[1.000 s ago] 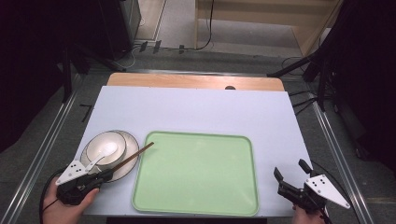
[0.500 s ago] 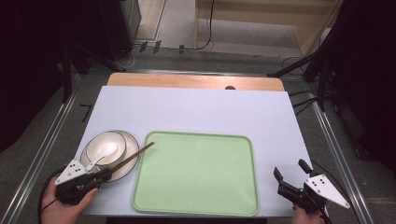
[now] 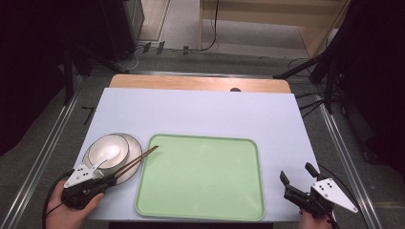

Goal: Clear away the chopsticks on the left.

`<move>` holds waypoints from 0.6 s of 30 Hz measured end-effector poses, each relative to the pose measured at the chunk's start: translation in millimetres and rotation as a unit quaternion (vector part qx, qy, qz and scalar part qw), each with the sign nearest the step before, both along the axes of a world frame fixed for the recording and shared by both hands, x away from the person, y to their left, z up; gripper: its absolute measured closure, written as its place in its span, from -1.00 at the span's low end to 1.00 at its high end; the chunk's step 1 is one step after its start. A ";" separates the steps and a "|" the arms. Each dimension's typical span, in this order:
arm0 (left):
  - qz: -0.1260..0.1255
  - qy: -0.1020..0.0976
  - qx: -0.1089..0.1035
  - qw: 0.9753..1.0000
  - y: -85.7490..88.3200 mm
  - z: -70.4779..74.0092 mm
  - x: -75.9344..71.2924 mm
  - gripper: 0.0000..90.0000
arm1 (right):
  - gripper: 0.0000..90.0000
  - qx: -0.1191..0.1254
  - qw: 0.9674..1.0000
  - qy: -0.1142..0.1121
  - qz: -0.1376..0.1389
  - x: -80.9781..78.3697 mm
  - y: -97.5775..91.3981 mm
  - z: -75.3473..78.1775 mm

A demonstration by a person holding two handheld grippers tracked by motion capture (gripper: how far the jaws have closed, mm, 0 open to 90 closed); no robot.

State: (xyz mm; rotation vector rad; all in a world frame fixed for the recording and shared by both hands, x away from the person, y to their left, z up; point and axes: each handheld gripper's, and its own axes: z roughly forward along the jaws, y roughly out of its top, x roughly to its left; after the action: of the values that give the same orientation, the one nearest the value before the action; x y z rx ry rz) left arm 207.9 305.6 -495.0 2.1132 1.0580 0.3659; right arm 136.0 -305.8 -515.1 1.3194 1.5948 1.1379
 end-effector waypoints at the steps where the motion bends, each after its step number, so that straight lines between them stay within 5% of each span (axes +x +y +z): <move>1: -0.002 0.001 0.000 1.000 0.3 0.0 0.0 0.81 | -0.72 0.001 1.000 0.001 0.000 0.0 0.1 0.0; 11: -0.009 0.000 -0.011 1.000 -2.3 3.2 -2.8 0.90 | -0.72 -0.001 1.000 -0.001 0.001 0.1 0.3 0.2; 18: -0.011 -0.019 -0.033 0.999 -17.5 12.6 -10.1 0.90 | -0.72 0.000 1.000 -0.001 0.000 0.3 0.4 0.1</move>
State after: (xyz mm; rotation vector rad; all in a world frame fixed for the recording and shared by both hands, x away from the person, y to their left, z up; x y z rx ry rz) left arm 197.8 288.1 -482.4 2.0496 1.0107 0.3543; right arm 136.3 -305.4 -515.0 1.3181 1.5942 1.1386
